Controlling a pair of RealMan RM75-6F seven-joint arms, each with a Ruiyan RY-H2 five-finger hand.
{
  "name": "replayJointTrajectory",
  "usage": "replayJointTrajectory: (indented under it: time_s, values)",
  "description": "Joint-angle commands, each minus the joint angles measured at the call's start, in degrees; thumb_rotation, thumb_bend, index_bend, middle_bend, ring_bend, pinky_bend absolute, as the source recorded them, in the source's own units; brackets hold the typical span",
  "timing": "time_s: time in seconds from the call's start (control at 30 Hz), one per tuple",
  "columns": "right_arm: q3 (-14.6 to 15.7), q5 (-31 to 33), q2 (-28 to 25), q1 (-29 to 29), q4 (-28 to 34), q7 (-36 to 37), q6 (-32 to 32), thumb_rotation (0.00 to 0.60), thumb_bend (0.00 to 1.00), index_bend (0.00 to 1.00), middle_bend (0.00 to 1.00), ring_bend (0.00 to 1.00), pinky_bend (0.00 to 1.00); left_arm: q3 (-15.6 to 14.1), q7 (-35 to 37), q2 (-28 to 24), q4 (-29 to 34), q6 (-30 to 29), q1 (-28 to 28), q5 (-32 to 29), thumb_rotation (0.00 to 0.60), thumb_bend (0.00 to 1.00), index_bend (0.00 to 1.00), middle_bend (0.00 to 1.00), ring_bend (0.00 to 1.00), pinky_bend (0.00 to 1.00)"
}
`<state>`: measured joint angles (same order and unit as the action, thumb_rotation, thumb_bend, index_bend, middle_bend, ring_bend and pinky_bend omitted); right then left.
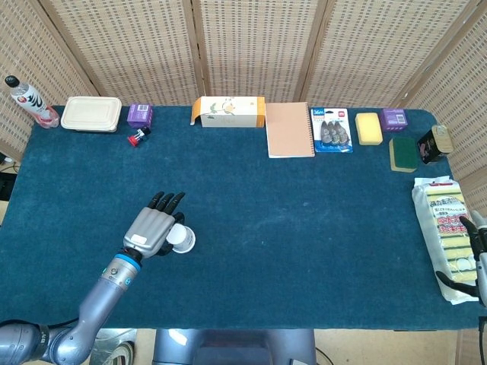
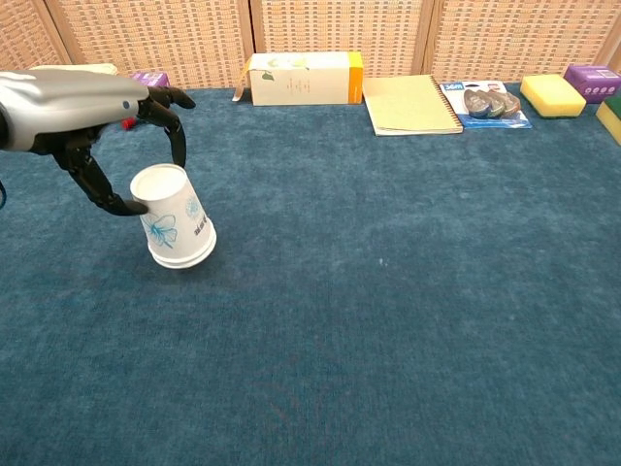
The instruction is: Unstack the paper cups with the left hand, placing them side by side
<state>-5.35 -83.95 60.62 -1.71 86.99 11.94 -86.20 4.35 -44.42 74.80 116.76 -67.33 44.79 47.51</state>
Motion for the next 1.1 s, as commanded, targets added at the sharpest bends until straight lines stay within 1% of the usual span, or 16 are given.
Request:
replayJointTrajectory:
  time_s: [0.03,0.07,0.17,0.33,0.43,0.47,0.6,0.73,0.9,1.0,1.1]
  values:
    - [0.0,0.0,0.0,0.0,0.1,-0.2,0.0,0.6,0.02,0.03,0.0,0.0,0.0,0.5,2.1,-1.1,0.9,-0.5,-0.6,1.2,0.6,0.24,0.38,0.0,0.0,0.0]
    - [0.0,0.0,0.0,0.0,0.1,-0.3,0.0,0.6,0.02,0.03,0.0,0.0,0.0,0.7,3.3,-1.4,0.8,-0.7,-1.0,2.0,0.6,0.24,0.38,0.0,0.0,0.0]
    - [0.1,-0.1,0.1,-0.1,0.2,-0.5,0.1,0.6,0.02,0.03,0.0,0.0,0.0,-0.7,3.3,-2.3,0.6,1.0,-1.0,2.5,0.6,0.25,0.38,0.0,0.0,0.0]
    - [0.0,0.1,0.1,0.0,0.3,-0.8,0.1,0.6,0.02,0.03,0.0,0.0,0.0,0.7,8.3,-2.8,-0.4,1.9,-1.5,3.8,0.6,0.25,0.38,0.0,0.0,0.0]
    - [0.0,0.2,0.1,-0.1,0.3,-0.9,0.2,0.6,0.02,0.03,0.0,0.0,0.0,-1.2,8.2,-4.3,-0.1,6.2,-0.6,4.0,0.6,0.26,0.38,0.0,0.0,0.0]
    - [0.0,0.3,0.1,-0.1,0.3,-0.9,0.3,0.6,0.02,0.03,0.0,0.0,0.0,-1.3,8.2,-4.4,-0.1,6.4,-0.5,4.1,0.6,0.26,0.38,0.0,0.0,0.0]
    - [0.0,0.3,0.1,-0.1,0.3,-1.0,0.4,0.6,0.02,0.03,0.0,0.0,0.0,0.1,9.8,-4.3,-0.6,4.7,-0.9,4.5,0.6,0.27,0.38,0.0,0.0,0.0]
    - [-0.1,0.5,0.1,-0.1,0.2,-0.7,0.3,0.6,0.02,0.03,0.0,0.0,0.0,0.7,12.1,-6.4,0.8,4.3,-1.6,5.7,0.6,0.27,0.38,0.0,0.0,0.0]
    - [-0.1,0.5,0.1,-0.2,0.2,-0.8,0.6,0.6,0.02,0.03,0.0,0.0,0.0,1.2,15.1,-9.8,2.6,3.5,-2.9,8.2,0.6,0.27,0.38,0.0,0.0,0.0]
    - [0.0,0.4,0.1,-0.2,0.4,-1.0,0.4,0.6,0.02,0.03,0.0,0.0,0.0,1.3,17.5,-13.1,4.2,2.7,-4.3,10.2,0.6,0.27,0.38,0.0,0.0,0.0]
    - [0.0,0.4,0.2,-0.1,0.6,-1.2,0.4,0.6,0.02,0.03,0.0,0.0,0.0,0.9,19.8,-15.9,4.8,2.8,-5.6,12.4,0.6,0.27,0.38,0.0,0.0,0.0]
